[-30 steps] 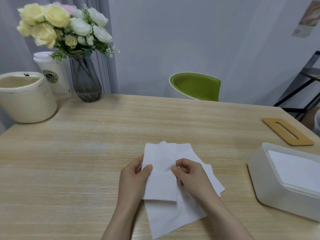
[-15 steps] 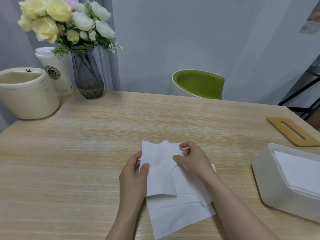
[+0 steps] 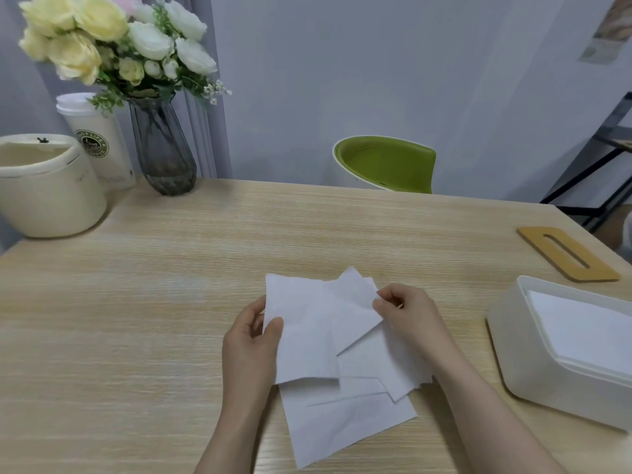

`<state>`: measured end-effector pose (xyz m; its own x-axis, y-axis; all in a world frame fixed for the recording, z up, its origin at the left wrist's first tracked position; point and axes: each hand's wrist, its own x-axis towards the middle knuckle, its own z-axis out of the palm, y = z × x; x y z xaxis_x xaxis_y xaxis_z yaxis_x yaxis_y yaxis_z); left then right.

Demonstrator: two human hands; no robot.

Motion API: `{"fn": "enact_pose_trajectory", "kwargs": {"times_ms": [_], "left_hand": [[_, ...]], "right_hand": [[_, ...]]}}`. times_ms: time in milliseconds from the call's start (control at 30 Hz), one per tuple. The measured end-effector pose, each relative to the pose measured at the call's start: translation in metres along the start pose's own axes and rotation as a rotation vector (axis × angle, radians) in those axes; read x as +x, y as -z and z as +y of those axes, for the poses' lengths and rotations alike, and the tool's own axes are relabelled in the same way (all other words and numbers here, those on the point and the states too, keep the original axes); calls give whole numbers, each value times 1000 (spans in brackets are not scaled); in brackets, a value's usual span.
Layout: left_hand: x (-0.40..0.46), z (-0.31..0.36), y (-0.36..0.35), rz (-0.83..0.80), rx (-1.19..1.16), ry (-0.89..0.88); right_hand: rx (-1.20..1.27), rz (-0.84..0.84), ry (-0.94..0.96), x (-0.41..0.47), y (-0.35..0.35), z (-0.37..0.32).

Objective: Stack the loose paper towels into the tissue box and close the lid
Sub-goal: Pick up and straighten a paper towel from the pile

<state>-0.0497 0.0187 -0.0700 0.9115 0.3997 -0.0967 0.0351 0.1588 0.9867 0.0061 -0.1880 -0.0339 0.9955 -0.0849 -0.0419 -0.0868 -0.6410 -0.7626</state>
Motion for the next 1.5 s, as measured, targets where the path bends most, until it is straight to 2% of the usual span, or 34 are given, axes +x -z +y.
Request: {"fn": "enact_pose_trajectory", "kwargs": {"times_ms": [133, 233, 367, 467, 533, 633, 700, 933, 1167, 1400, 1500], "left_hand": [[-2, 2, 1, -8, -52, 19], [-4, 3, 2, -34, -74, 30], [-6, 5, -2, -144, -54, 81], [-6, 9, -8, -233, -20, 115], [-7, 11, -14, -251, -25, 125], [-10, 11, -22, -249, -77, 152], [-11, 9, -24, -225, -108, 164], [-13, 6, -22, -213, -109, 145], [-13, 5, -23, -200, -97, 144], [-14, 5, -23, -197, -82, 132], [-13, 2, -23, -195, -79, 139]], "right_hand": [[-43, -46, -1, -5, 29, 10], [-97, -181, -29, -8, 51, 17], [-118, -367, -19, -8, 68, 19], [-158, -398, -2, -5, 65, 21], [-126, -328, 4, -2, 57, 22], [15, -102, 4, -4, 46, 27], [99, -21, -6, -12, 41, 32], [226, 6, -22, -60, 36, 37], [347, -35, -206, -83, 25, 44], [176, 107, -219, -78, 25, 49], [229, 141, -172, -78, 32, 49]]}}
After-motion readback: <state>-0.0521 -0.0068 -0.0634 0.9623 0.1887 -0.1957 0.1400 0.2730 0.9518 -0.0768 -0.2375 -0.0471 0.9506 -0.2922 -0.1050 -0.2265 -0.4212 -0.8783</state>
